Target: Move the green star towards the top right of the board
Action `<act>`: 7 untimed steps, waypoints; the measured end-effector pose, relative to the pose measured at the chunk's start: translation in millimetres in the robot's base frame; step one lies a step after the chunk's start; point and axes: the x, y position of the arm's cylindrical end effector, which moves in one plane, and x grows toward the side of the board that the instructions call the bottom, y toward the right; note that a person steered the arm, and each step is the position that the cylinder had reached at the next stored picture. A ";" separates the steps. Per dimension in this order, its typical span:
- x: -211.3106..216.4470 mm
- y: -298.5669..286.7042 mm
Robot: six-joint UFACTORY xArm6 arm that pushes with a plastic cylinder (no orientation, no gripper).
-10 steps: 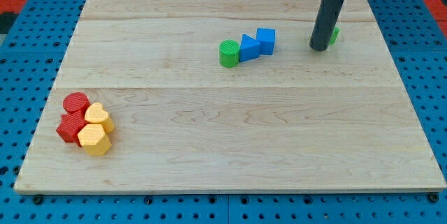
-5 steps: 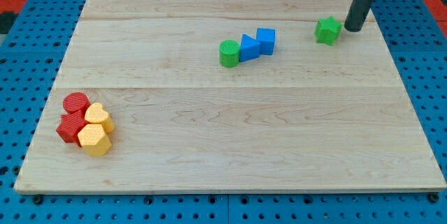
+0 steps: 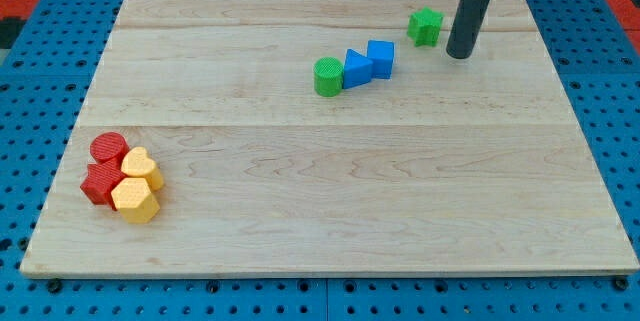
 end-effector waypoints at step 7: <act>-49.8 -78.8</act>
